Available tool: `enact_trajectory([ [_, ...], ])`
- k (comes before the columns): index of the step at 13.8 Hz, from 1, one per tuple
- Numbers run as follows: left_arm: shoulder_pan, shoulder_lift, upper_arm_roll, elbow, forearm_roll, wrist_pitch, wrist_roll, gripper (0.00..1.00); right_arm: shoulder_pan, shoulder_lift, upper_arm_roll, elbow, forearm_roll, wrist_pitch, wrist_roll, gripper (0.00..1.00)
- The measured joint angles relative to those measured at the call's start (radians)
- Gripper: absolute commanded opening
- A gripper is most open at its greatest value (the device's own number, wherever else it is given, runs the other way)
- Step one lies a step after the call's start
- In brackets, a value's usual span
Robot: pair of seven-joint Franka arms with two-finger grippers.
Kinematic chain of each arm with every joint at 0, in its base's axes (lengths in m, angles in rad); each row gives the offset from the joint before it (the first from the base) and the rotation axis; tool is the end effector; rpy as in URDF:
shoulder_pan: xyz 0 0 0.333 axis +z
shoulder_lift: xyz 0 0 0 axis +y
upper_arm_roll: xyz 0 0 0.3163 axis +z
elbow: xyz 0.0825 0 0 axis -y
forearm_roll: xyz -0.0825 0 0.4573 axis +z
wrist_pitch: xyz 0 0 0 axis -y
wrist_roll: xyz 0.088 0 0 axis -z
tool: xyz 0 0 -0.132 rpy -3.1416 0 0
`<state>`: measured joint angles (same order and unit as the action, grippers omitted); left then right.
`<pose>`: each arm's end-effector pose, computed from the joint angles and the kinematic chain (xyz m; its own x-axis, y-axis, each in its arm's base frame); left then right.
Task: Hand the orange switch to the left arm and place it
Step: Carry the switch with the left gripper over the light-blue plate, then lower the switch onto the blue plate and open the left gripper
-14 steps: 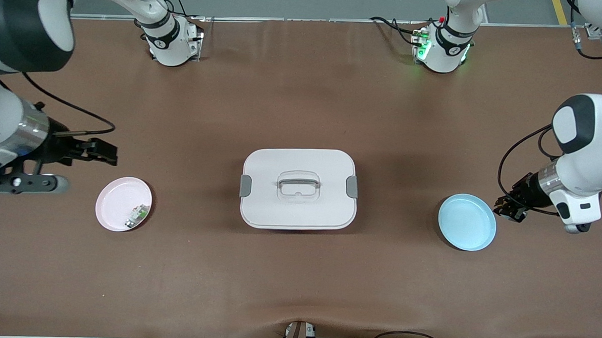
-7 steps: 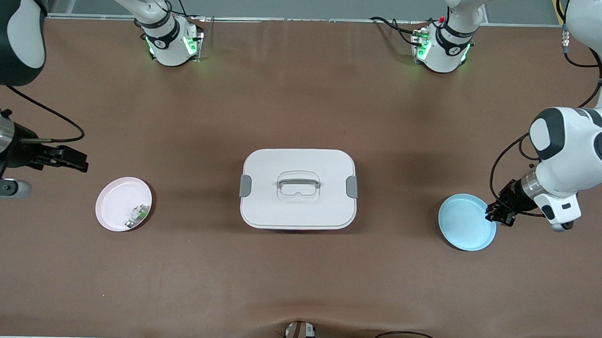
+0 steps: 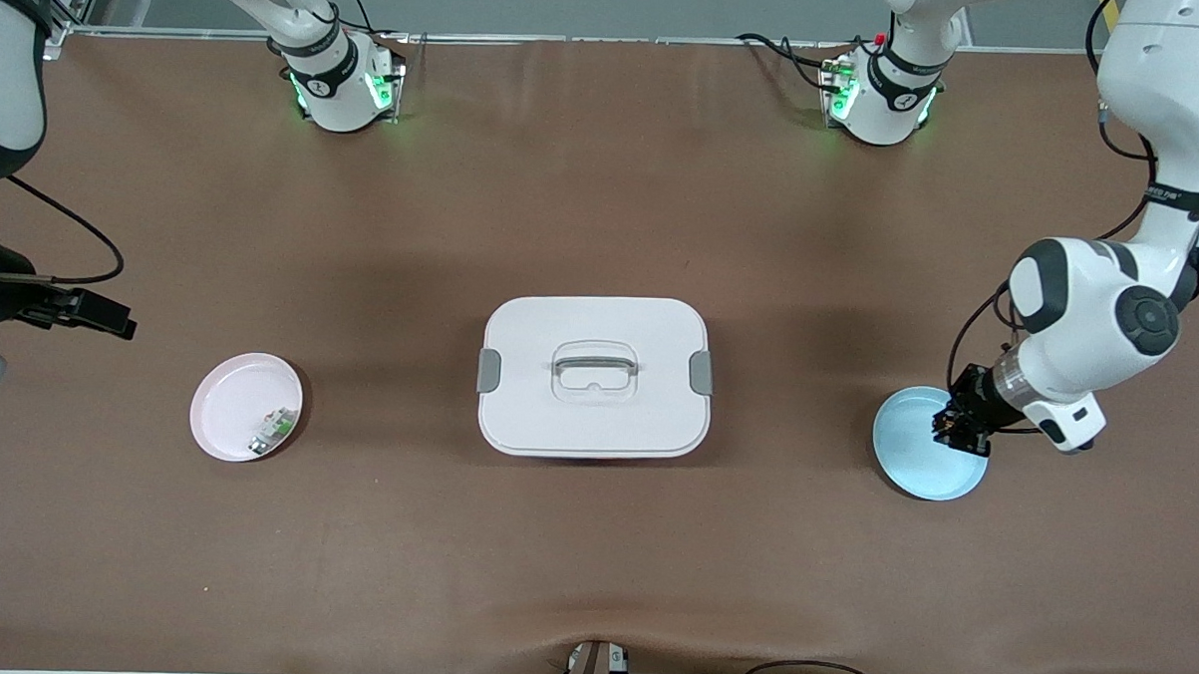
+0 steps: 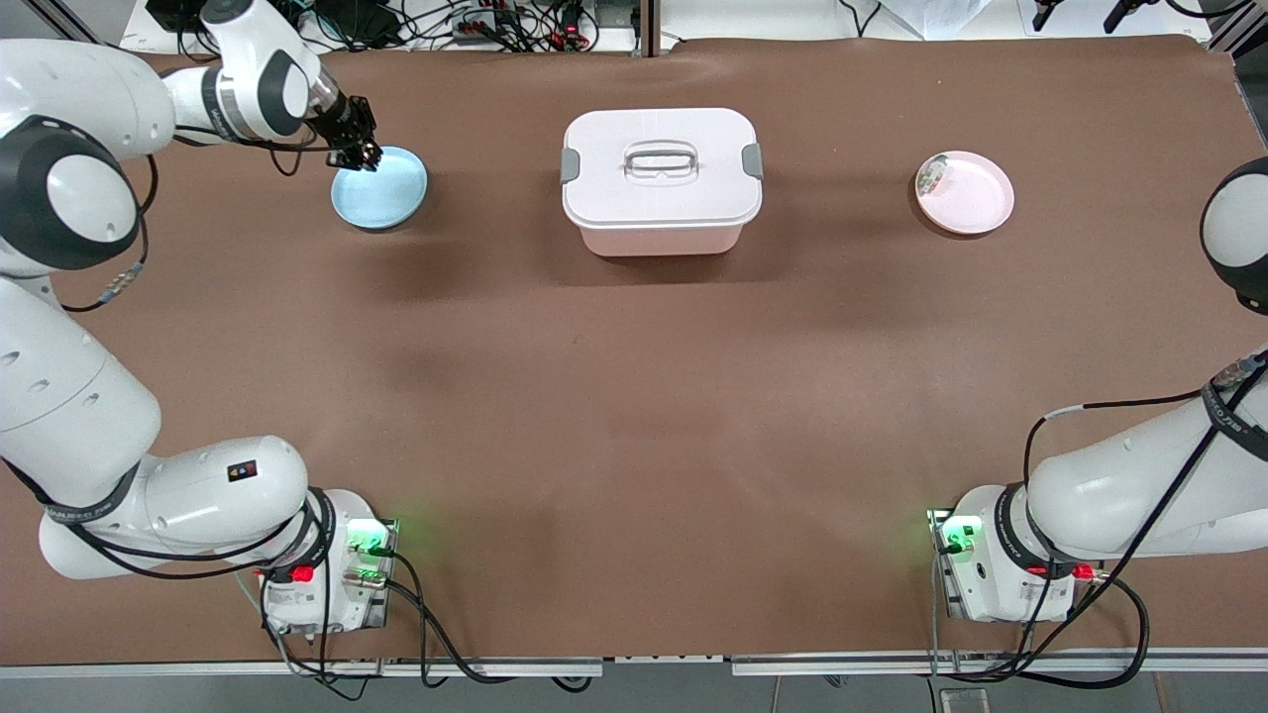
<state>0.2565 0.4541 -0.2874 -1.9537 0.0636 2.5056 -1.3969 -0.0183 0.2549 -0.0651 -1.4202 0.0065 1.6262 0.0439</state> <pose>0.6833 -0.0201 0.1861 0.2205 0.9736 -0.0594 0.9686 -0.2115 0.1305 0.7023 -0.0534 0.5169 0.9909 -0.1259 -0.0479 -0.1255 -0.9920 0.0121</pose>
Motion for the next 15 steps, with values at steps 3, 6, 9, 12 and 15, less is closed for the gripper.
enact_trajectory([
  [3, -0.088, 0.038, 0.077, 0.019, 0.055, 0.006, -0.082, 0.00, -0.036, -0.002, 0.000, -0.020, 0.021, 0.010, 0.000, 1.00],
  [6, -0.107, 0.078, 0.089, 0.047, 0.097, 0.006, -0.129, 0.00, -0.037, -0.005, 0.010, -0.020, 0.022, 0.008, 0.050, 1.00],
  [9, -0.107, 0.120, 0.092, 0.075, 0.149, 0.006, -0.169, 0.00, -0.036, -0.032, 0.019, -0.018, 0.022, -0.008, 0.077, 1.00],
  [12, -0.107, 0.145, 0.093, 0.088, 0.157, 0.007, -0.177, 0.00, -0.034, -0.061, 0.023, -0.013, 0.023, -0.021, 0.083, 1.00],
  [15, -0.107, 0.154, 0.094, 0.096, 0.157, 0.007, -0.178, 0.09, -0.026, -0.066, 0.028, -0.012, 0.019, -0.030, 0.067, 1.00],
])
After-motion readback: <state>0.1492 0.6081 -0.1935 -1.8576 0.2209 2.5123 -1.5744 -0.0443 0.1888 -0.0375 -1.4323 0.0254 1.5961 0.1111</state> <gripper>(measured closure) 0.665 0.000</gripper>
